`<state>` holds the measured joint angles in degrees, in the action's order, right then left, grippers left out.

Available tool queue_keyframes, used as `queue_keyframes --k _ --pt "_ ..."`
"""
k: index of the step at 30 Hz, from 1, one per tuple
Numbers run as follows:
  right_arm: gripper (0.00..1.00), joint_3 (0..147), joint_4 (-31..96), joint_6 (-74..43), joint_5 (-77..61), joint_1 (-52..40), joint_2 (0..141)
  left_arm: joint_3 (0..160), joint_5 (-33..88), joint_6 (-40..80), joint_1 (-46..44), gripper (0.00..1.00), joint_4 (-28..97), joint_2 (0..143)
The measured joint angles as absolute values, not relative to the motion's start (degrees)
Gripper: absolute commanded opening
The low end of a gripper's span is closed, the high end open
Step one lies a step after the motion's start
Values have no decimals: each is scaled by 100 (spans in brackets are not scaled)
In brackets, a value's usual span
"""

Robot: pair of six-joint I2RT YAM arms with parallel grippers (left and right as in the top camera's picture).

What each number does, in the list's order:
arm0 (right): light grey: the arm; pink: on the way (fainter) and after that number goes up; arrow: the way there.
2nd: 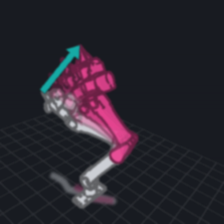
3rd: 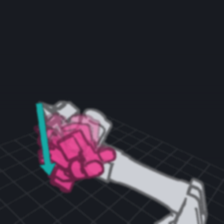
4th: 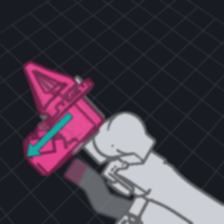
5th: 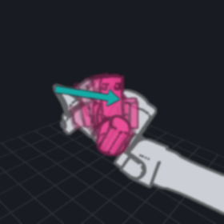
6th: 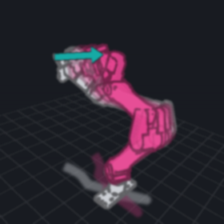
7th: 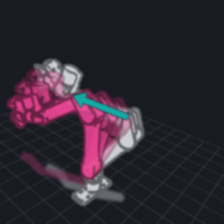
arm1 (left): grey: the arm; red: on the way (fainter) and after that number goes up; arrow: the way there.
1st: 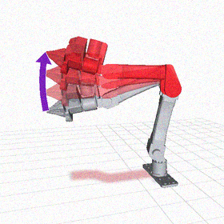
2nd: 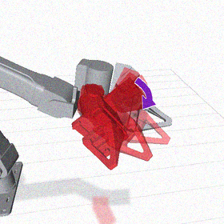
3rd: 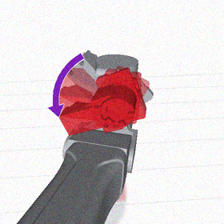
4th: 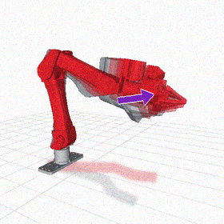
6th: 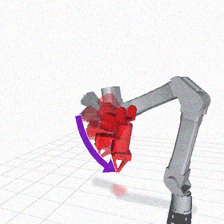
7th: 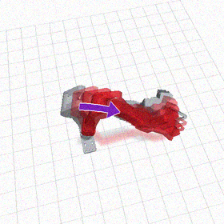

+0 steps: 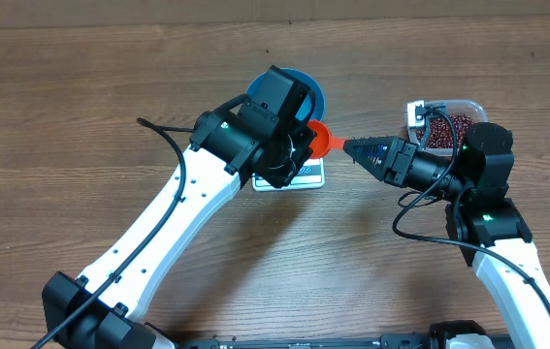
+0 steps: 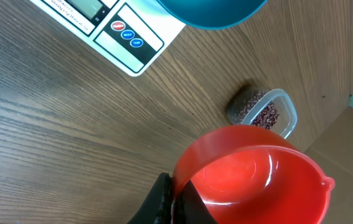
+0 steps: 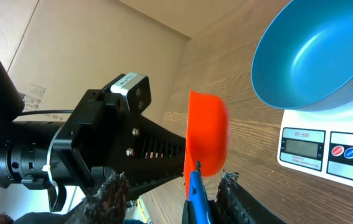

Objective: Scoop item into bowl and weigh 150g on scale

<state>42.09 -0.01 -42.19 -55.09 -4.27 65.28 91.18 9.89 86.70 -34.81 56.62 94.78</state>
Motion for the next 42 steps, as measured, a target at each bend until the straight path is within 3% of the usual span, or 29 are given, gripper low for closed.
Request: queue_keyframes --k 42 --pt "37 4209 -1 -4217 -5502 -427 6528 9118 989 9120 -3566 4 5717 9478"
